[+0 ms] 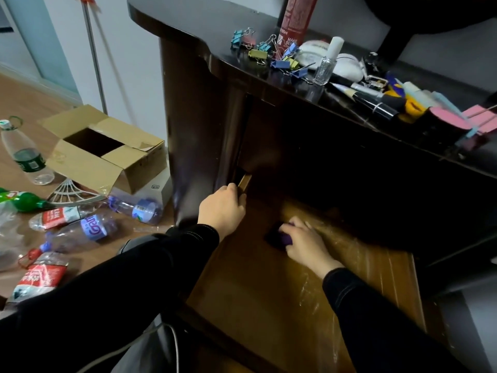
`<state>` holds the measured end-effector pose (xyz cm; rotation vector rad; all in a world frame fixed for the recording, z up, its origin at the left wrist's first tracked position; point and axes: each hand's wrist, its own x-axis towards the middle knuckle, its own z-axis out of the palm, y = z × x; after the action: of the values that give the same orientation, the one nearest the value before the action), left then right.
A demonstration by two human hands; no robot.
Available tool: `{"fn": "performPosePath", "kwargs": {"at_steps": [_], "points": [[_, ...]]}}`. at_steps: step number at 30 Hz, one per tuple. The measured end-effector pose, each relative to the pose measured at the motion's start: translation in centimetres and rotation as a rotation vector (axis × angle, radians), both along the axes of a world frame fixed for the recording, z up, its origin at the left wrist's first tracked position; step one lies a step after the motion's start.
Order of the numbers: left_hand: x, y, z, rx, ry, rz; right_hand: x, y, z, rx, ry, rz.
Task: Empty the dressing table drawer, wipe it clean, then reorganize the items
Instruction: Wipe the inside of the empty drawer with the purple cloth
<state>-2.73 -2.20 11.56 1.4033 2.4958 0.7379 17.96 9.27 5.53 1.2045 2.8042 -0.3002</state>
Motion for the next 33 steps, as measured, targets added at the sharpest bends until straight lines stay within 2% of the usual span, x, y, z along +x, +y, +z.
{"fn": "performPosePath", "kwargs": {"at_steps": [5, 8, 11, 13, 15, 17, 20, 22, 29, 33], "points": [[0.5, -0.8, 0.6, -0.01, 0.024, -0.008, 3.8, -8.3, 0.0, -0.282, -0.062, 0.188], [0.8, -1.2, 1.2, -0.014, 0.035, -0.016, 5.2, -10.3, 0.4, -0.426, -0.104, 0.243], [0.8, -1.3, 1.4, -0.018, 0.039, -0.022, 5.1, -8.9, 1.7, -0.545, 0.0, 0.203], [0.7, -1.0, 1.3, -0.004, 0.036, -0.024, 4.4, -6.8, 2.4, -0.517, 0.143, 0.112], [0.5, -0.7, 1.1, 0.008, 0.038, -0.025, 3.5, -4.4, 2.4, -0.368, 0.223, 0.051], [0.2, -0.4, 0.8, 0.007, 0.051, -0.029, 2.8, -2.8, 1.8, -0.17, 0.134, 0.067], [0.1, -0.3, 0.4, 0.016, 0.041, -0.021, 2.4, -2.5, 0.6, -0.081, 0.011, 0.137], [0.1, -0.2, 0.2, 0.018, 0.029, -0.014, 2.7, -3.3, 0.3, -0.108, -0.003, 0.178], [-0.1, 0.0, -0.5, 0.016, 0.022, 0.005, 5.7, -9.8, 0.5, -0.389, -0.149, 0.352], [0.0, -0.1, -0.4, 0.013, 0.014, -0.002, 6.0, -11.6, 1.1, -0.44, -0.21, 0.37]]}}
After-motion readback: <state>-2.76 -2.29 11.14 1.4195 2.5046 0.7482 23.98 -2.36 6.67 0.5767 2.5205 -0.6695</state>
